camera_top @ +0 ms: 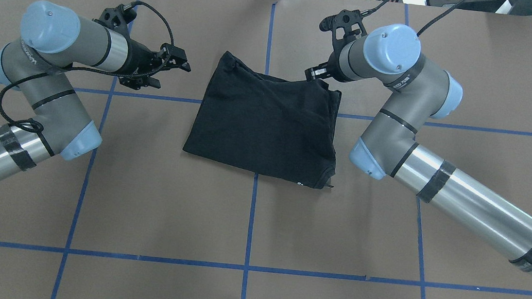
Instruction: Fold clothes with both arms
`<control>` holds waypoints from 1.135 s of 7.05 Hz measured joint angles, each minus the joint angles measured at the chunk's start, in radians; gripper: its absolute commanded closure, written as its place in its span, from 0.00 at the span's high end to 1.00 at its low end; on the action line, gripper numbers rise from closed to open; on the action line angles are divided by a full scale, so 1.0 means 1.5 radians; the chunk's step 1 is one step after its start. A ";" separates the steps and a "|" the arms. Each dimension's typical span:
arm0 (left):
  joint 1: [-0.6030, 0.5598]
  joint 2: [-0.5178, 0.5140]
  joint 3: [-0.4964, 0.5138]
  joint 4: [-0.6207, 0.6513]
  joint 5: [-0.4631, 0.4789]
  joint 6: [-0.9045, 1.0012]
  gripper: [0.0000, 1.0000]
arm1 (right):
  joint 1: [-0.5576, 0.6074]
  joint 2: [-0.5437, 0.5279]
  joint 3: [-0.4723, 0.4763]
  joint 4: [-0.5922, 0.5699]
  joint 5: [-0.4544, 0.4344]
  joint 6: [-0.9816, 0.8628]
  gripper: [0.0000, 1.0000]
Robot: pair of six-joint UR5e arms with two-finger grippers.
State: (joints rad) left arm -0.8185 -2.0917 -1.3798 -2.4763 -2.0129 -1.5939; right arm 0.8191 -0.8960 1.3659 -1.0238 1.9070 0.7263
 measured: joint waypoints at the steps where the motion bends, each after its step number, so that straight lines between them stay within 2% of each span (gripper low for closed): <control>1: -0.011 0.002 -0.006 0.005 -0.001 0.015 1.00 | 0.030 -0.020 0.065 -0.080 0.044 -0.001 1.00; 3: -0.041 0.022 -0.033 0.036 0.001 0.086 1.00 | 0.077 -0.064 0.199 -0.267 0.081 -0.008 1.00; 4: -0.065 0.040 -0.059 0.064 0.001 0.141 1.00 | 0.099 -0.095 0.251 -0.335 0.092 -0.010 1.00; 6: -0.122 0.109 -0.129 0.123 0.000 0.302 1.00 | 0.171 -0.177 0.306 -0.398 0.149 -0.039 1.00; 8: -0.176 0.178 -0.178 0.170 0.000 0.448 1.00 | 0.254 -0.266 0.315 -0.426 0.194 -0.157 1.00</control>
State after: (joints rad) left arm -1.0819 -1.8251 -1.6473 -2.2215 -2.0132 -0.9225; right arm 1.1994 -1.2947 1.8386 -1.6635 2.1986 0.4902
